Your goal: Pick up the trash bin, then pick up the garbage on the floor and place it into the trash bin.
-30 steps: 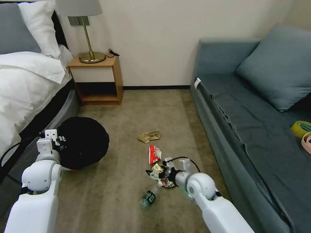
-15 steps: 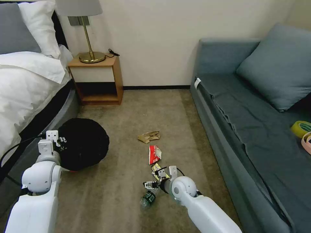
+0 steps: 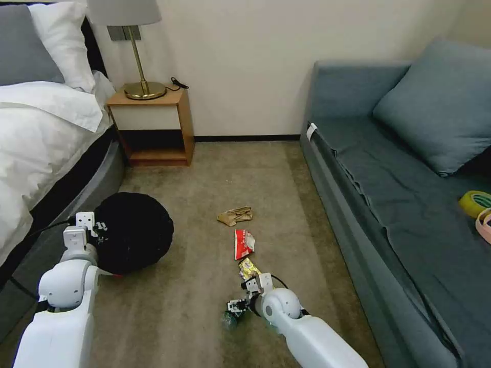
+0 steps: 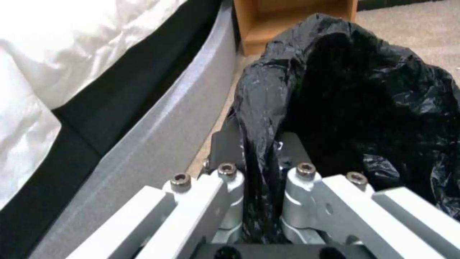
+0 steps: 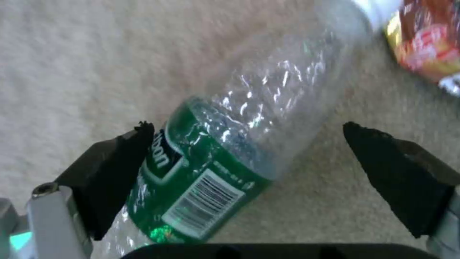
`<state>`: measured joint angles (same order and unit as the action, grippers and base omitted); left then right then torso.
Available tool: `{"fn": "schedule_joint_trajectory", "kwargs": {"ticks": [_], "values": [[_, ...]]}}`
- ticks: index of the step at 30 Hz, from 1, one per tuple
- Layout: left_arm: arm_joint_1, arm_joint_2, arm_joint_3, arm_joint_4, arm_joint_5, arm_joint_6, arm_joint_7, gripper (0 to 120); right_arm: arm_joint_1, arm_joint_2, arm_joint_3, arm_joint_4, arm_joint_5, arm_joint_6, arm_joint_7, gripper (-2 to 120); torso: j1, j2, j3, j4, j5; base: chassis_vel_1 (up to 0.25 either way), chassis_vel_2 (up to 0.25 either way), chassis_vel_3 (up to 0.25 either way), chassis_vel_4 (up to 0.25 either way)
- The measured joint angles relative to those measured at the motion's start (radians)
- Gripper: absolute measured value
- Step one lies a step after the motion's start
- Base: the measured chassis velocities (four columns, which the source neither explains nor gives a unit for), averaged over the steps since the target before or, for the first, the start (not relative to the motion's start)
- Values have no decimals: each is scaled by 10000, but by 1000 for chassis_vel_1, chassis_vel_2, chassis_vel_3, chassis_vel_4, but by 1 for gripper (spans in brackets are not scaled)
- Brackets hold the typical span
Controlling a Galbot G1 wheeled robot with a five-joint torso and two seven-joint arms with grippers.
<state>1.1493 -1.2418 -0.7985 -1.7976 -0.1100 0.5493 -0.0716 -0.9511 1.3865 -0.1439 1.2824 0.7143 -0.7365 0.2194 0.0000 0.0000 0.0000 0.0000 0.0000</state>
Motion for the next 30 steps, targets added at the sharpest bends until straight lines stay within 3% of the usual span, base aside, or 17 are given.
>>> {"fn": "schedule_joint_trajectory", "kwargs": {"ticks": [5, 6, 8, 21, 30], "values": [[-176, 62, 58, 106, -35, -1, 5, 5, 129, 91, 149, -481, -250, 5, -184, 96, 0, 0, 0, 0, 0, 0, 0, 0, 0], [-198, 69, 67, 127, -36, -1, 5, 5, 140, 105, 179, -551, -333, 7, -241, 88, 0, 0, 0, 0, 0, 0, 0, 0, 0], [-208, 71, 71, 139, -37, 0, 5, 5, 144, 110, 201, -578, -392, 10, -294, 86, 0, 1, -1, -1, -1, 0, 0, 0, 0], [-151, -47, 93, 34, -11, 15, 7, 5, 72, 20, 337, -495, -969, 24, -638, 36, 0, 0, -1, 0, 3, 0, 0, 0, 0], [60, -163, 86, -33, 149, -313, 186, 5, -60, -137, 357, 113, -1401, 12, -916, 19, 0, 0, 0, 1, 3, 0, 0, 0, 0]]}}
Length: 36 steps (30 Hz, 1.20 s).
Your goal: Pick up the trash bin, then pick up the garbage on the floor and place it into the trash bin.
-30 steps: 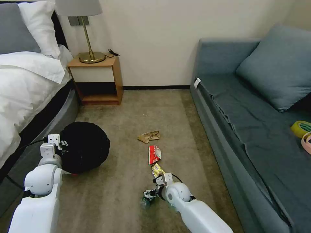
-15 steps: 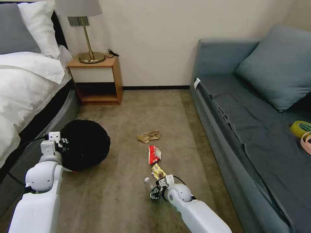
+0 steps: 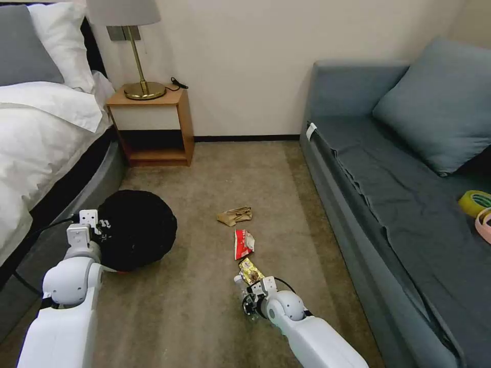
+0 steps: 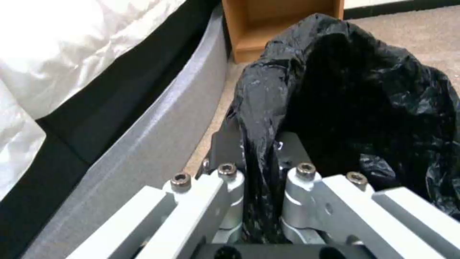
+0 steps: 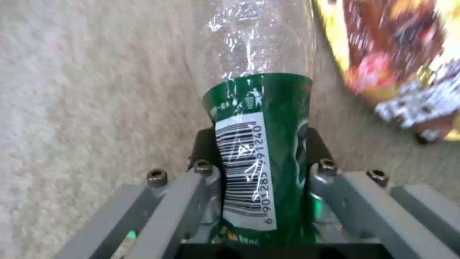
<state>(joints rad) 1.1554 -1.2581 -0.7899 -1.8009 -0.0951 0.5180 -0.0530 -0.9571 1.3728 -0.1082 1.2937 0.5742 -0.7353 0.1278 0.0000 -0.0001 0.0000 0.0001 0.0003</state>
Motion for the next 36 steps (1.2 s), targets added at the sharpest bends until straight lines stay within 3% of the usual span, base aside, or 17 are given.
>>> {"fn": "schedule_joint_trajectory", "kwargs": {"ticks": [13, 21, 28, 36], "values": [[96, -42, 72, -240, 78, 5, 62, 5, 563, -303, -208, 2139, -478, -5, -596, 19, 0, 0, 0, -1, -2, 0, 0, 0, 0], [55, -50, 163, -210, 85, 5, 119, 5, 2364, -157, -704, 3488, 834, -4, -1040, 19, 0, 0, 0, -2, -4, 0, 0, 0, 0], [-33, -243, 202, -236, 123, 17, 184, 5, 3638, 558, -1569, 3096, 1289, -5, -1088, 19, 0, 0, 0, -2, -5, 0, 0, 0, 0], [53, -452, 220, -461, 160, 11, 276, 5, 5316, 2343, -2234, 226, 993, 804, -1756, 19, 0, 0, -1, 3, -4, 0, 0, 0, 0]]}}
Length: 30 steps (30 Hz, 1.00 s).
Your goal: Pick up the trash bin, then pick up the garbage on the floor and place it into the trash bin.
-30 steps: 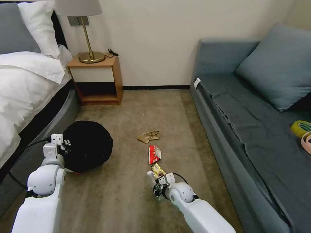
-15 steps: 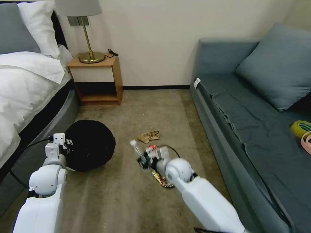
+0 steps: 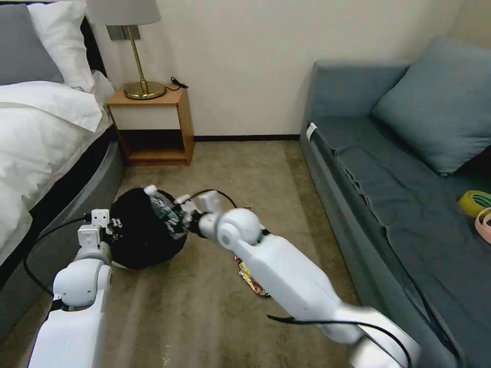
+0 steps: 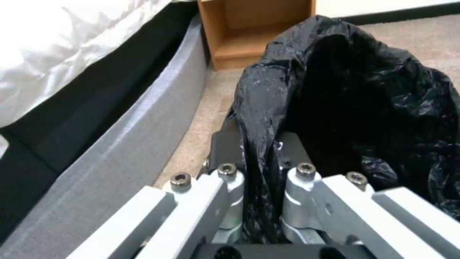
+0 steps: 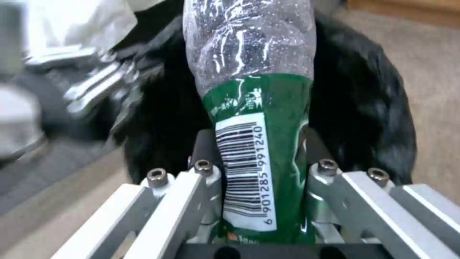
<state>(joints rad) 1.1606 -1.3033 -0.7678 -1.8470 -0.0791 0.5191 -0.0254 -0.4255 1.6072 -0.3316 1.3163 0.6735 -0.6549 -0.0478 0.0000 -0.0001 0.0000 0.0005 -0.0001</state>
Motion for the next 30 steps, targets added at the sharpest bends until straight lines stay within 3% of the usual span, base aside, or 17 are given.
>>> {"fn": "schedule_joint_trajectory", "kwargs": {"ticks": [7, 10, 30], "values": [[67, -119, -58, -136, -73, -21, 22, 5, 268, 62, -23, -1410, -609, 430, -347, 19, 0, -1, 1, -7, -1, 0, 0, 0, 0], [72, -133, -78, -265, -123, -22, 24, 5, 193, 46, -107, -2041, -942, 1022, -435, 19, 0, 0, 1, -7, 0, 0, 0, 0, 0], [21, -434, 236, -261, -101, -18, 39, 5, 133, 12, -308, -1476, -727, 1149, -453, 23, 0, 0, 0, -4, 1, 0, 0, 0, 0]]}}
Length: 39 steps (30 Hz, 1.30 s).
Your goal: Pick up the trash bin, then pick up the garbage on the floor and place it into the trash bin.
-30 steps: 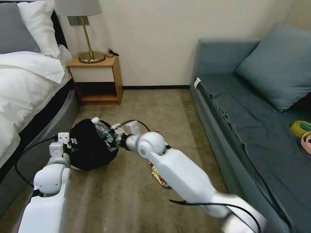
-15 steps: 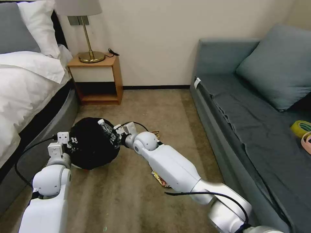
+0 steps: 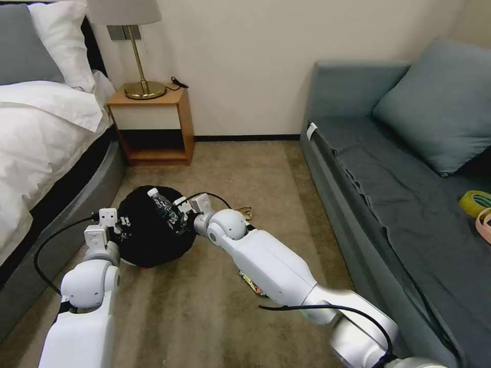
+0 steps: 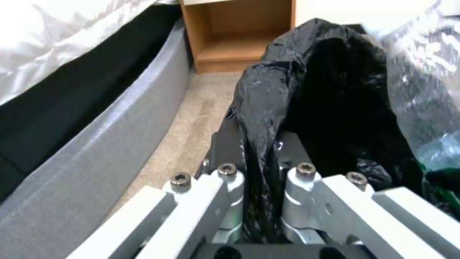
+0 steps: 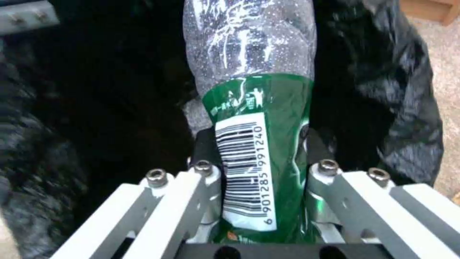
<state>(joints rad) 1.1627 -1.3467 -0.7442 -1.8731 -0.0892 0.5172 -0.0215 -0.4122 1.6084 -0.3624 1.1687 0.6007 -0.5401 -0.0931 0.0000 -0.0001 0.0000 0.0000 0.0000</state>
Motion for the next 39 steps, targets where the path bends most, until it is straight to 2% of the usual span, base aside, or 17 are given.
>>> {"fn": "schedule_joint_trajectory", "kwargs": {"ticks": [1, 3, 7, 10, 12, 14, 16, 18, 21, 27, 32, 35, 36, 39], "values": [[-6, -15, 3, 0, -3, 6, 0, 5, -22, 0, 3, 71, 22, -14, 7, 30, 0, 0, 0, -1, 0, 0, 0, 0, 0], [-10, -29, 9, 0, -4, 10, 0, 5, -44, -1, 4, 119, 34, -28, 12, 33, 0, 0, 0, 0, 1, 0, 0, 0, 0], [-21, -76, 36, -5, -6, 26, 1, 5, -130, -2, 32, 219, 38, -39, 51, 51, 0, 0, 0, 0, 0, 0, 0, 0, 0], [-24, -92, 38, -6, -6, 27, 1, 5, -143, -2, 68, 225, 35, -41, 70, 57, 0, 0, 0, 0, 0, 0, 0, 0, 0], [-25, -106, 44, -6, -6, 27, 2, 5, -148, -3, 88, 253, 27, -48, 99, 68, 0, 0, 0, -1, 0, 0, 0, 0, 0], [-25, -106, 44, -6, -6, 27, 2, 5, -148, -3, 88, 253, 27, -48, 99, 68, 0, 0, 0, -1, 0, 0, 0, 0, 0], [-25, -113, 41, -6, -6, 28, 2, 5, -160, -2, 84, 292, 3, -57, 116, 83, 0, 0, 0, -1, 0, 0, 0, 0, 0], [-24, -112, 35, -6, -6, 28, 5, 5, -169, -2, 84, 298, -5, -59, 121, 86, 0, 0, 0, -1, 0, 0, 0, 0, 0], [-35, -93, -5, -6, -16, 29, 5, 5, -216, -1, 82, 325, -59, -65, 125, 99, 0, 0, 0, -1, 0, 0, 0, 0, 0], [-57, -40, -78, 54, -51, 29, 6, 5, -302, -2, 174, 449, -178, -66, 135, 100, 0, 0, 0, -1, 0, 0, 0, 0, 0], [-69, 117, -259, 126, -166, 14, 7, 5, -388, -54, 221, 1073, -139, -297, 216, 100, 0, 1, -1, 4, 1, 0, 0, 0, 0], [-61, 250, -389, 149, -289, 5, 1, 5, -574, -1115, 294, 1386, -161, -517, 335, 100, 0, 0, 0, 0, 1, 0, 0, 0, 0], [-61, 250, -389, 149, -289, 5, 1, 5, -574, -1115, 294, 1386, -161, -517, 335, 100, 0, 0, 0, 0, 1, 0, 0, 0, 0], [-55, 284, -394, 130, -314, 5, 4, 5, -788, -1967, 338, 1617, -195, -527, 325, 100, 0, 0, 0, -6, 1, 0, 0, 0, 0]]}}
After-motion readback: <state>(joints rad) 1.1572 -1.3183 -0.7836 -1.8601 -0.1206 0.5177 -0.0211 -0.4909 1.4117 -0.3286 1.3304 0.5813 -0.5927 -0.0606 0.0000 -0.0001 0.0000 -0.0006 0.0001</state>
